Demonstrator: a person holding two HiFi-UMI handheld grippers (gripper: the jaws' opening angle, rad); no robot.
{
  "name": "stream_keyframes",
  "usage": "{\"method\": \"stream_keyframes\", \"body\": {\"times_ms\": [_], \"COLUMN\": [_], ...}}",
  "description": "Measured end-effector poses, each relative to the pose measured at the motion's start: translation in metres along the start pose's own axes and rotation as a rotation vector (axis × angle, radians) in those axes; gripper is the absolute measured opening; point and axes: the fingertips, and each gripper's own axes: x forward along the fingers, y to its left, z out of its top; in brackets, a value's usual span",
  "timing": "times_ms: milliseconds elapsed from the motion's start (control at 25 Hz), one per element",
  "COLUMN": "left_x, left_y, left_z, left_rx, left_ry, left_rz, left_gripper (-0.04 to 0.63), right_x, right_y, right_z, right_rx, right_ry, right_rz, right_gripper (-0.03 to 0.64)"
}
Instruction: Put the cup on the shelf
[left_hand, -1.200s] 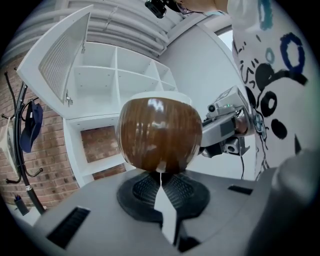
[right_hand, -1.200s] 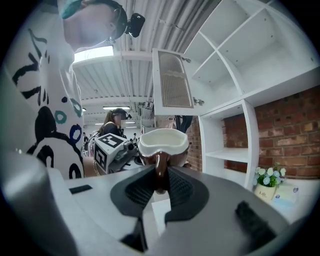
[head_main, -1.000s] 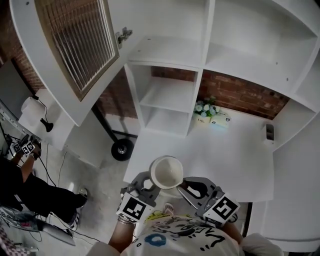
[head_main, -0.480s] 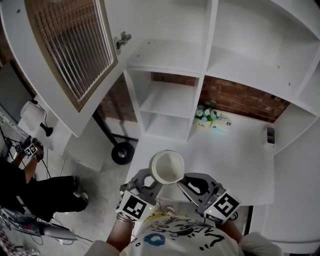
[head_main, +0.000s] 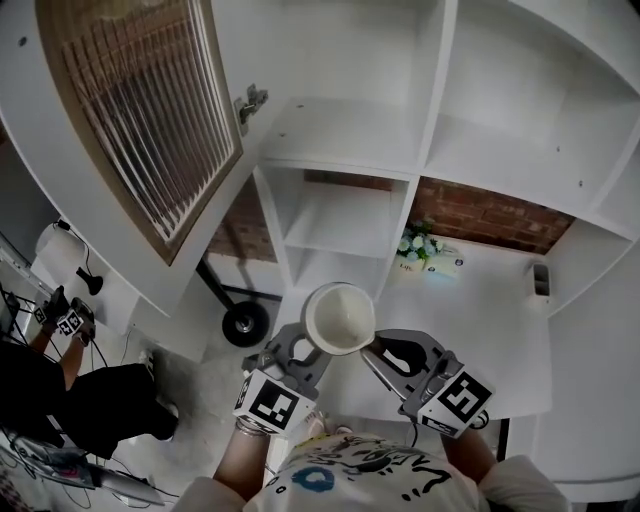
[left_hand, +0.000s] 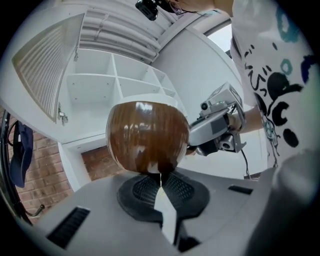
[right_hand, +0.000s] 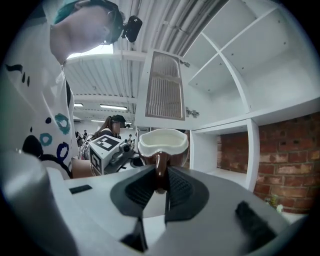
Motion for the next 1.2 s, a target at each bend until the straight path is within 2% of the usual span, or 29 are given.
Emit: {"method": "stream_keyframes", "body": {"times_ms": [240,480,760,960,1200], "left_x": [0.002,0.008,0.017,0.023,0.036], "left_y": [0.041,0.071,0.104,0.123,0.144], "left_z": [0.011,0.024,0.034,0.047,0.06], "left_rx": [0.023,-0.02,-0.026,0.003,-0.012], "left_ry": [-0.029,-0.026,-0.024,-0.054,-0.08], "left_rz": [0.045,0.104,0.163,0.206,0.205], "left_gripper": [0.018,0.018,0.018,0.018,0.018], "right_x": [0.026,0.04,0.056,0.062,0.068], "right_y": [-0.018,-0.035,-0.055,-0.068,-0.09], "right_z": [0.024,0.049,0.07,0.085,0.104], "right_rx": [-0.01,-0.056,-0.09,-0.086,-0.094], "right_ry": [0.003,0.02,0.027,0.017,0.022], "right_rz": [-0.015,-0.035,-0.066,-0.096,-0.143], "right_gripper": [0.061,0.061,0.061,0.061,0.061]}}
